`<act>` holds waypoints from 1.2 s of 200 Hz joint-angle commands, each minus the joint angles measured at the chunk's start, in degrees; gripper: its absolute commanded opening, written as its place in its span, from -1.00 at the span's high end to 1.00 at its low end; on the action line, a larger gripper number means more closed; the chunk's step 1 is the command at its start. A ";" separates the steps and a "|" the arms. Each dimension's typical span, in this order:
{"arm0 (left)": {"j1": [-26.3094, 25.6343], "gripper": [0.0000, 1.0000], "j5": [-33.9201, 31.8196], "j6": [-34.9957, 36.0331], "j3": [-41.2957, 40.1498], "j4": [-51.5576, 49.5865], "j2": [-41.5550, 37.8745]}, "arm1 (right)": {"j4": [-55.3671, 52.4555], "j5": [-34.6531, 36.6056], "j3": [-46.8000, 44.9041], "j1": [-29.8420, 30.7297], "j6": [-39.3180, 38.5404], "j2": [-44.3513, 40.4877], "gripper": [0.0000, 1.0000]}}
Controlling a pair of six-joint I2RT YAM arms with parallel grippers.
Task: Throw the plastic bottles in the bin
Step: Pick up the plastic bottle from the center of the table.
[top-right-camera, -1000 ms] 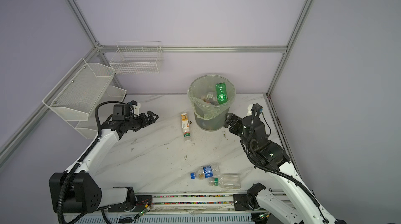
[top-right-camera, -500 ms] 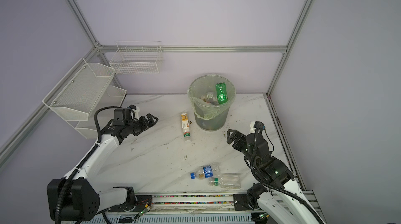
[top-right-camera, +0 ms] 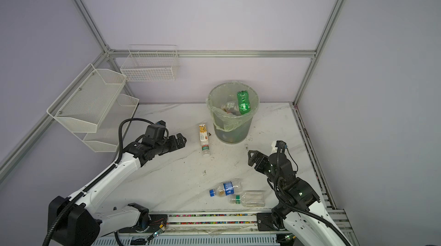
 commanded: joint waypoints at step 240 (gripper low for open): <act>-16.02 -0.82 -13.51 -3.59 22.97 3.19 34.83 | -3.25 -0.76 1.49 -0.06 0.61 -4.21 -0.95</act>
